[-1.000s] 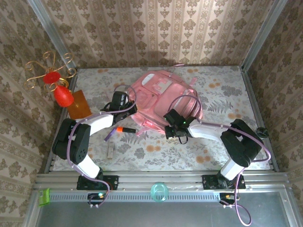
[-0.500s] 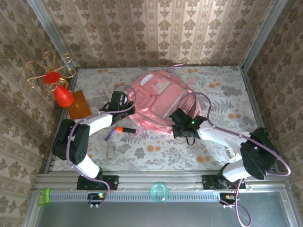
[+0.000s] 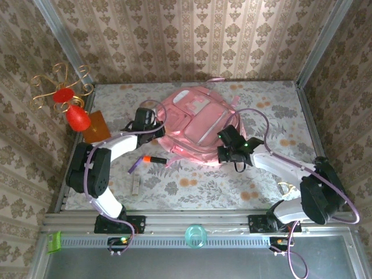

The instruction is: Pack the student bag

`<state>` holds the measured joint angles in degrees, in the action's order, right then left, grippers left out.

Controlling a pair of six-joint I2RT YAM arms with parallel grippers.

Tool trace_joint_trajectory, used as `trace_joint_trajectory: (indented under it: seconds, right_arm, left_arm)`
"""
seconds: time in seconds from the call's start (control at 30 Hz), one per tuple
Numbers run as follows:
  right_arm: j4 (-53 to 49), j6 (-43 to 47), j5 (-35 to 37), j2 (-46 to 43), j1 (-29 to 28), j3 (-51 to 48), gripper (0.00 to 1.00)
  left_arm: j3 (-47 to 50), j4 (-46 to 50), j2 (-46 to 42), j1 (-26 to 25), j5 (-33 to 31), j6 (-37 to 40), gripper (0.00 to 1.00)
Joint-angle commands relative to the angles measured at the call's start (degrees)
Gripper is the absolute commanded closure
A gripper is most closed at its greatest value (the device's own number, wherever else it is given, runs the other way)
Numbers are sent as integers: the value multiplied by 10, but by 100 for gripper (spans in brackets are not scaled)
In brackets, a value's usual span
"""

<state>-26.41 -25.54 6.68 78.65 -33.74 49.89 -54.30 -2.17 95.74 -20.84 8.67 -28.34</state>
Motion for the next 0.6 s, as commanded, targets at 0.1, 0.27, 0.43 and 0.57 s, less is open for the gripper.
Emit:
trace_joint_trajectory:
  seconds: [0.1, 0.27, 0.43, 0.57]
  right_arm:
    - [78, 0, -138, -57, -7, -40, 100]
    - [108, -15, -167, -60, -16, -35, 100]
    - [112, 7, -180, -52, -17, -31, 100]
    - [114, 14, -186, -48, -13, -30, 100]
  left_arm:
    - [-69, 23, 6, 28, 1, 66, 62]
    - [-47, 34, -69, 25, -19, 94, 38]
    - [40, -54, -157, -7, 48, 196, 37]
    - [105, -123, -208, -97, 154, 381, 42]
